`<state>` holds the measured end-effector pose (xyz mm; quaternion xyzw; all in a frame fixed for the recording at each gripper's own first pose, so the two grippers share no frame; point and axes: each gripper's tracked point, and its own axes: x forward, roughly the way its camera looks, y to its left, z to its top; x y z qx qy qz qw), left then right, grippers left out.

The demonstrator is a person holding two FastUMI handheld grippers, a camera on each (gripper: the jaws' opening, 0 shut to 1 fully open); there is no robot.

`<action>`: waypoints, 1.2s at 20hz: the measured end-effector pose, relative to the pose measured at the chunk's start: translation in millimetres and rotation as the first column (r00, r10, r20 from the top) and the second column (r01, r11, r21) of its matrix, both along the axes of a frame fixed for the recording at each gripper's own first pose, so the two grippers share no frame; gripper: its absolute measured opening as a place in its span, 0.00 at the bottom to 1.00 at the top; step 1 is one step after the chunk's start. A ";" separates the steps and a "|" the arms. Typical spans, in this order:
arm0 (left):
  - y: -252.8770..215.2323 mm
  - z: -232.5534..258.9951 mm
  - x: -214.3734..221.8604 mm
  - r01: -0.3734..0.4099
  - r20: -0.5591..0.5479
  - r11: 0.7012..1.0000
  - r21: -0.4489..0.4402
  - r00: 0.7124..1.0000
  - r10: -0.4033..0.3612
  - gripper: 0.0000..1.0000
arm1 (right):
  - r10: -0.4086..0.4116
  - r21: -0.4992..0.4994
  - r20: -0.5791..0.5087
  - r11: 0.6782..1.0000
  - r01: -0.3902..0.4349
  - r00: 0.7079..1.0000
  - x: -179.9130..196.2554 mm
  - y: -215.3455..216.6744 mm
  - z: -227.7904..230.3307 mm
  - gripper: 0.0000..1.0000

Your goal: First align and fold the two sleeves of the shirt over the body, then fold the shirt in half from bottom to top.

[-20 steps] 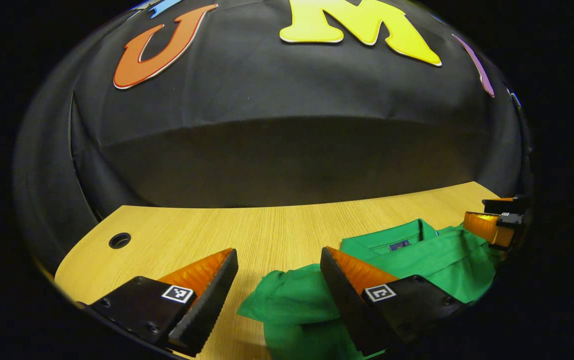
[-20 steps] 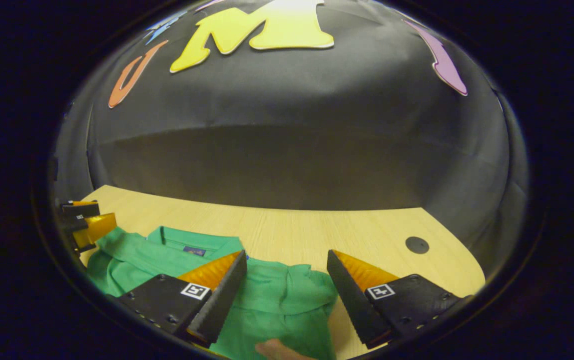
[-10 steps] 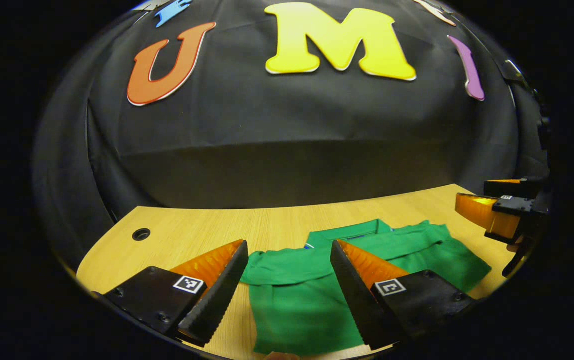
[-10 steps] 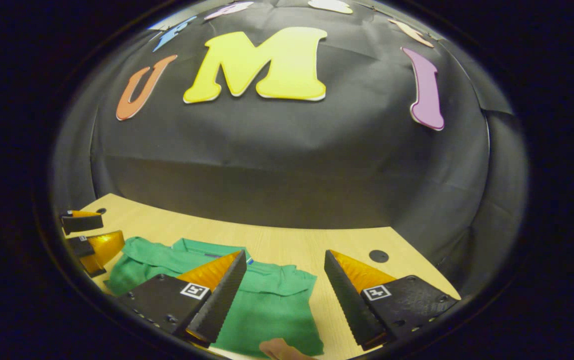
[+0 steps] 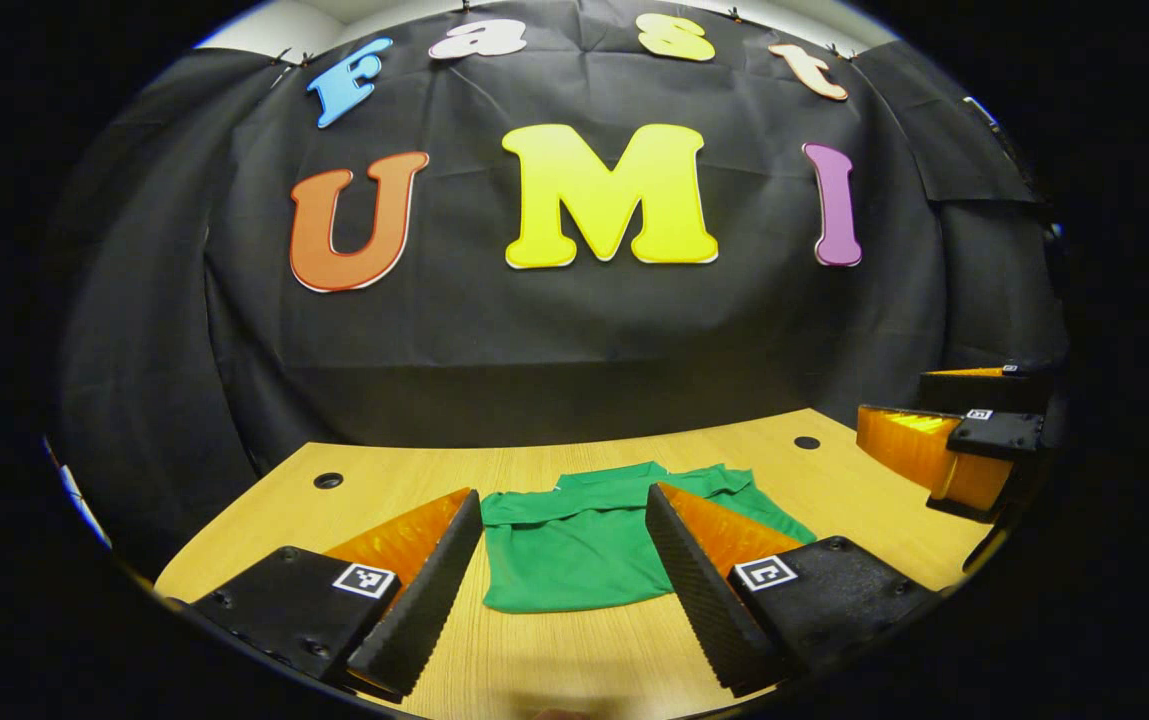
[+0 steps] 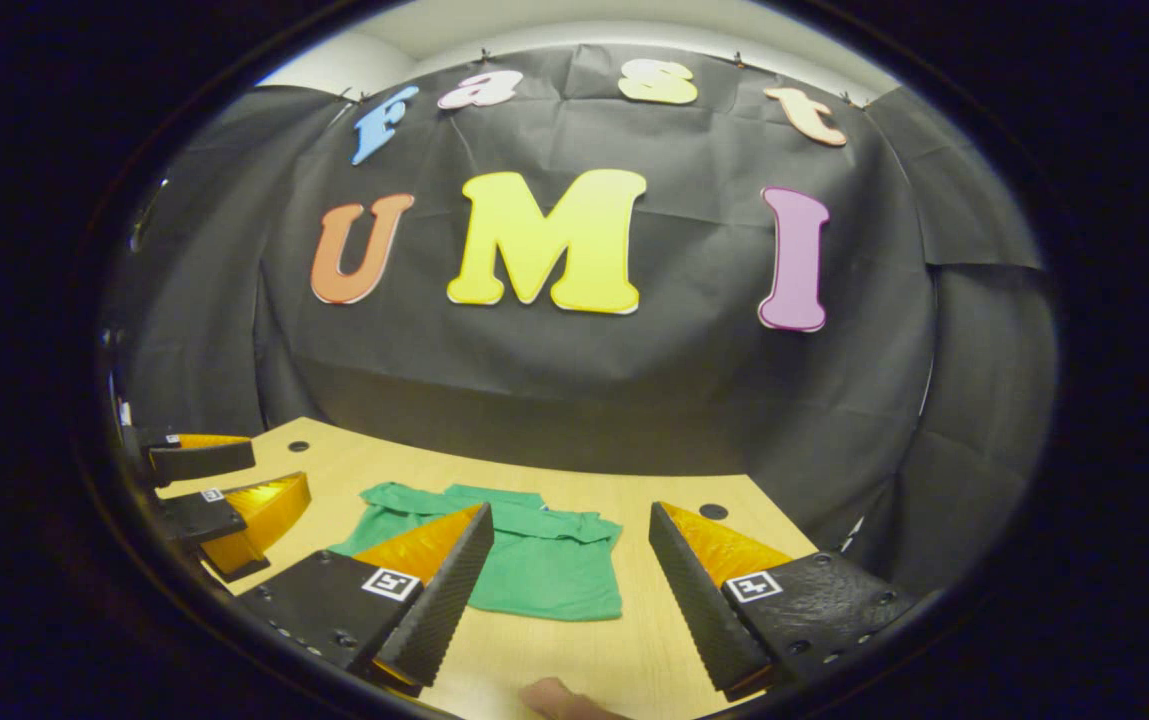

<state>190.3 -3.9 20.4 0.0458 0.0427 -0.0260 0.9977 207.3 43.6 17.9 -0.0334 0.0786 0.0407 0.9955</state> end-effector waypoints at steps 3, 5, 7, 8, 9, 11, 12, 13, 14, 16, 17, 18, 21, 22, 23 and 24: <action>-5.5 11.9 -41.6 -0.021 0.040 1.000 -0.003 0.999 0.021 1.00 | 0.010 -0.089 0.070 0.996 -0.004 0.997 -53.2 -8.3 15.0 0.95; -2.8 21.1 -65.8 -0.054 0.065 0.999 0.005 0.996 0.053 1.00 | 0.019 -0.095 0.100 0.995 -0.009 0.995 -87.5 -7.6 22.3 0.95; -4.0 27.6 -91.3 -0.073 0.088 0.997 0.009 0.994 0.072 1.00 | 0.047 -0.072 0.111 0.997 -0.039 0.993 -119.7 -5.7 26.1 0.95; -5.4 29.7 -105.1 -0.073 0.095 0.997 0.006 0.993 0.072 1.00 | 0.049 -0.062 0.117 0.997 -0.042 0.992 -134.8 -8.8 28.2 0.97; -6.6 30.9 -118.6 -0.075 0.097 0.997 0.004 0.993 0.074 1.00 | 0.047 -0.053 0.124 0.998 -0.041 0.991 -149.7 -15.5 29.0 0.97; -7.3 36.2 -145.7 -0.079 0.115 0.997 0.010 0.990 0.077 1.00 | 0.037 -0.031 0.137 0.999 -0.033 0.990 -175.7 -28.2 29.7 0.96; -7.5 35.2 -162.4 -0.081 0.122 0.997 0.015 0.989 0.078 1.00 | 0.029 -0.015 0.140 1.000 -0.027 0.990 -188.8 -35.1 28.3 0.95; -8.9 32.3 -177.8 -0.080 0.135 0.997 0.012 0.988 0.078 1.00 | 0.021 0.007 0.141 1.000 -0.022 0.990 -201.7 -42.4 26.1 0.95; -13.2 28.9 -191.0 -0.067 0.142 0.998 0.006 0.988 0.065 1.00 | 0.014 0.029 0.141 0.999 -0.019 0.990 -214.3 -47.6 23.7 0.96; -25.7 14.6 -211.4 -0.028 0.136 1.000 -0.006 0.990 0.028 1.00 | -0.012 0.069 0.141 0.998 0.003 0.990 -233.3 -62.6 16.6 0.96; -31.1 8.4 -218.3 -0.010 0.132 1.000 -0.008 0.991 0.011 1.00 | -0.026 0.089 0.135 0.996 0.014 0.990 -240.7 -67.6 10.4 0.96; -36.9 4.7 -222.4 0.002 0.133 1.000 -0.004 0.991 -0.002 1.00 | -0.028 0.099 0.130 0.995 0.015 0.991 -246.2 -71.1 4.8 0.95; -49.0 2.2 -226.2 0.015 0.169 1.000 0.005 0.985 -0.016 1.00 | -0.029 0.062 0.135 0.998 0.021 0.990 -252.4 -77.4 -11.1 0.95; -55.6 -0.1 -224.6 0.026 0.174 1.000 0.003 0.984 -0.026 1.00 | -0.029 0.051 0.140 0.998 0.022 0.990 -251.9 -77.9 -14.8 0.95; -61.4 -5.3 -223.3 0.041 0.172 0.999 0.001 0.984 -0.040 1.00 | -0.025 0.048 0.138 0.999 0.019 0.990 -251.3 -74.8 -20.9 0.95; -66.2 -10.8 -221.6 0.056 0.166 0.998 0.000 0.985 -0.055 1.00 | -0.020 0.051 0.127 0.999 0.014 0.992 -250.6 -72.2 -27.3 0.97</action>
